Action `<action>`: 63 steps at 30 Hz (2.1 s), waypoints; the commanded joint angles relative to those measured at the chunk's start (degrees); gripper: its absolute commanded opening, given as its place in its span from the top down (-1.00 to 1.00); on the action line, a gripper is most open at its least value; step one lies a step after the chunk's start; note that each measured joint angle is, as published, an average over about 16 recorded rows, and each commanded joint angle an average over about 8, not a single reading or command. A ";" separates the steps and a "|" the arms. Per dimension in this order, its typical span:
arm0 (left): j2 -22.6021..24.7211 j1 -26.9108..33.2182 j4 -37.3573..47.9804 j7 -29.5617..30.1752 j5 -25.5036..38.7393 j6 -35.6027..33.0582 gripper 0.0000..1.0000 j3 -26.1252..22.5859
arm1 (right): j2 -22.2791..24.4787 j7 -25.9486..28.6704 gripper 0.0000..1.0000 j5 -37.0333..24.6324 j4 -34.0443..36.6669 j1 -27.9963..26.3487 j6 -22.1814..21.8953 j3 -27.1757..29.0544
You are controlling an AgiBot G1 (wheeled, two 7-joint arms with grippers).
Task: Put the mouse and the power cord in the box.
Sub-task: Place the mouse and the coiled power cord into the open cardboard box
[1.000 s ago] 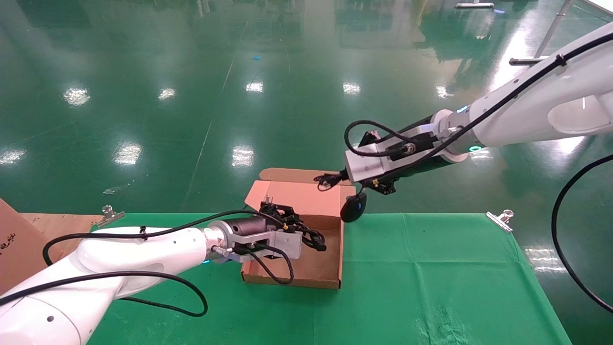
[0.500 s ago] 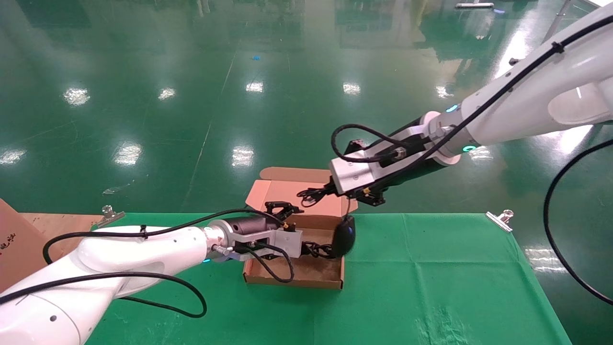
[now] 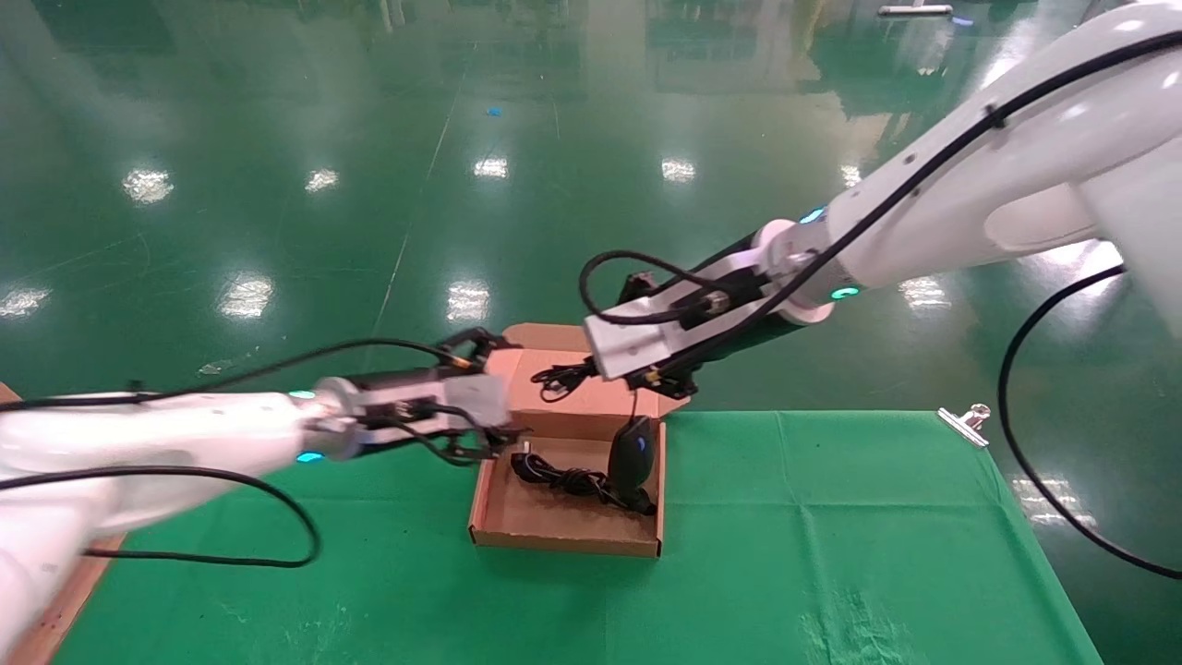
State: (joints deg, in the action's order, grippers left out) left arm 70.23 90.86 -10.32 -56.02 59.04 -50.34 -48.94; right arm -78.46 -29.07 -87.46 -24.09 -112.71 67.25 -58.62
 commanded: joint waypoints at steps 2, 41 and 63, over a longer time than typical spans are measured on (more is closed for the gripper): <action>-2.80 0.71 0.88 -0.83 -1.69 -4.50 -1.00 1.12 | -0.15 1.48 1.00 0.66 -2.76 0.97 -2.57 -1.50; -15.36 0.03 9.26 -7.13 -6.58 -23.70 -1.00 4.11 | -0.16 9.43 -1.00 2.27 -13.37 13.79 -30.81 -26.49; -16.00 -1.10 6.27 -4.25 -6.80 -23.94 -1.00 5.14 | 1.98 10.86 -1.00 4.47 -15.33 15.36 -27.85 -22.36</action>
State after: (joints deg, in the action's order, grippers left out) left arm 53.95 89.34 -5.10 -59.20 52.09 -74.45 -43.38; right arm -75.95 -17.84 -82.46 -39.85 -96.90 39.99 -80.16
